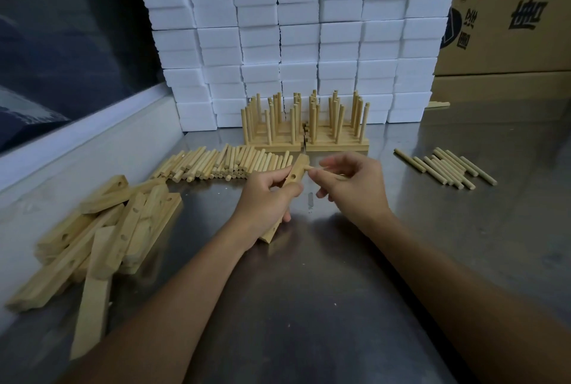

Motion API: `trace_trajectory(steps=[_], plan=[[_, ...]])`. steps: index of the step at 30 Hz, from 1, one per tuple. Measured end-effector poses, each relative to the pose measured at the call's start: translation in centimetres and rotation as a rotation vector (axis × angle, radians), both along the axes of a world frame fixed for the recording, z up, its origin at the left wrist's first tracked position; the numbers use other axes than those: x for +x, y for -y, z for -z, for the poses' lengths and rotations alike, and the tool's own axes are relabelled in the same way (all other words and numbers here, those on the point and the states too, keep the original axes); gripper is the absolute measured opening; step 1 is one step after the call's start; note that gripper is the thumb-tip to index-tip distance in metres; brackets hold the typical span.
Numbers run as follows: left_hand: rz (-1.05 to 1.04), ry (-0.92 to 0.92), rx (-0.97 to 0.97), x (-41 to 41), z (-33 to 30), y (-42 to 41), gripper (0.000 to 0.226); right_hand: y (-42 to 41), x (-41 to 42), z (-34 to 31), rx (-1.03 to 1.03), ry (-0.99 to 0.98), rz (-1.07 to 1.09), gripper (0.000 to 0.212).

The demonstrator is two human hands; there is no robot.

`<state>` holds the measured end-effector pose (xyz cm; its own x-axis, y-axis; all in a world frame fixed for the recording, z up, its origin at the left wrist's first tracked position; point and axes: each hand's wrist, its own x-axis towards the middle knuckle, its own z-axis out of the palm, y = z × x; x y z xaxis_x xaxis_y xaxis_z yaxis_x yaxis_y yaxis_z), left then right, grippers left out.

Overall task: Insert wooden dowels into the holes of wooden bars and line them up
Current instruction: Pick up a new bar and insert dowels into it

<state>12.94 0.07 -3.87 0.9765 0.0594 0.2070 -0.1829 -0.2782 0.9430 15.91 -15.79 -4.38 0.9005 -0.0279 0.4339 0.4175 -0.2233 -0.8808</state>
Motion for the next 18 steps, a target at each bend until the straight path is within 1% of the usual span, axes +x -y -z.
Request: trace_trajectory(steps=[1,3,7,10,12,14,15,18], plan=[[0.002,-0.013,-0.013,0.0,-0.1,0.0,0.026,0.1,-0.1,-0.3,0.092,-0.056,-0.039,0.014],[0.008,-0.028,-0.036,-0.1,-0.3,0.1,0.017,0.2,-0.3,-0.7,0.196,-0.085,-0.09,0.011],[0.023,-0.076,-0.094,-0.1,-0.4,0.1,0.015,-0.9,-0.7,-0.8,0.231,0.001,-0.096,0.003],[0.054,-0.125,-0.197,0.0,-0.5,0.1,0.015,-1.5,-0.7,-0.4,0.158,0.032,-0.109,0.005],[0.046,-0.167,-0.292,0.2,-0.6,0.1,0.015,-1.7,-0.6,-0.1,0.126,0.019,-0.105,0.015],[-0.007,-0.228,-0.411,0.5,-0.6,-0.2,0.02,-1.9,-0.4,0.2,0.091,-0.028,-0.075,0.023],[-0.032,-0.257,-0.473,0.6,-0.7,-0.4,0.022,-1.8,-0.3,0.4,0.032,-0.051,-0.051,0.023],[-0.055,-0.31,-0.655,1.0,-0.8,-1.3,0.021,-1.7,0.2,1.1,-0.232,-0.095,-0.031,0.015]])
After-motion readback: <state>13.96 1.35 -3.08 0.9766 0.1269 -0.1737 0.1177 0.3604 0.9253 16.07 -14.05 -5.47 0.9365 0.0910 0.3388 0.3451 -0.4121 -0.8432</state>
